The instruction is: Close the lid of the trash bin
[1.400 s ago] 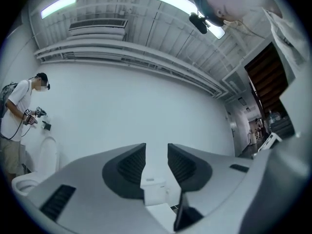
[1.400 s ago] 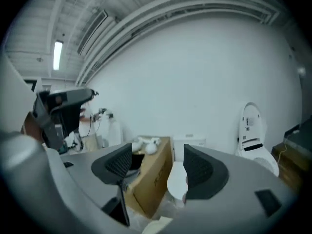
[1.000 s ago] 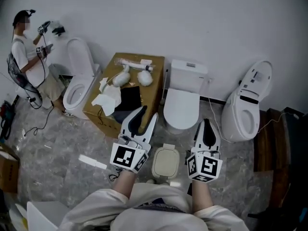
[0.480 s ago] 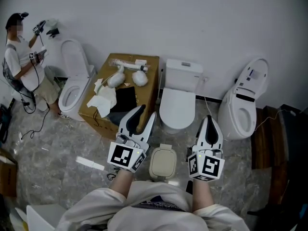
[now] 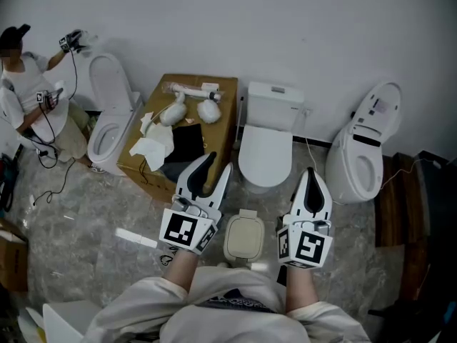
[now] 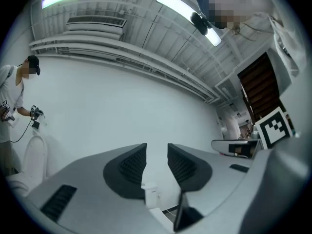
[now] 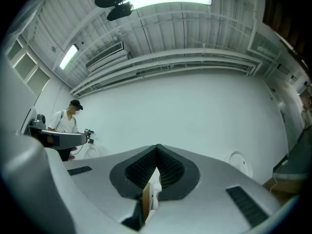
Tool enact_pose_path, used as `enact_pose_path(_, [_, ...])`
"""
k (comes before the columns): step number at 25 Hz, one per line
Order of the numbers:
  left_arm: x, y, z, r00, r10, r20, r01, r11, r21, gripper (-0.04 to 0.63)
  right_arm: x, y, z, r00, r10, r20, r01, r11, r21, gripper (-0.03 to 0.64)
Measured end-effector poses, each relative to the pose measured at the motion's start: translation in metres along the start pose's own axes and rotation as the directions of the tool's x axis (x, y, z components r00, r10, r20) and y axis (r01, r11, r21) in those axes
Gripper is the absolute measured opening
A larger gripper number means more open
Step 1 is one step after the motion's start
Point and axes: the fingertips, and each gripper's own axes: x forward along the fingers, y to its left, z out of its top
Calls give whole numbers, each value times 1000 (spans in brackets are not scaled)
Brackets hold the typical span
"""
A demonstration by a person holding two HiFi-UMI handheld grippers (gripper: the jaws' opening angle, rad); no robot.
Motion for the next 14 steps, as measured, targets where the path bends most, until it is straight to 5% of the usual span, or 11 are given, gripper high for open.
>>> enact_pose_path(3, [-1,0,1,1000,7,1,-7,1000,16,105,0,-1,-1,1000,2,-2,-2,1000,3,6])
enact_pose_path(6, [-3,2,4,1000,19,8,-19,999,36,-3,1,-1,-2,1000,0,-5,0,1000,8,6])
enact_pose_path(14, [-5,4,10,999,31,16,-32,998,50,-3,0,2,-1,1000,8,-5,-8,1000,7,6])
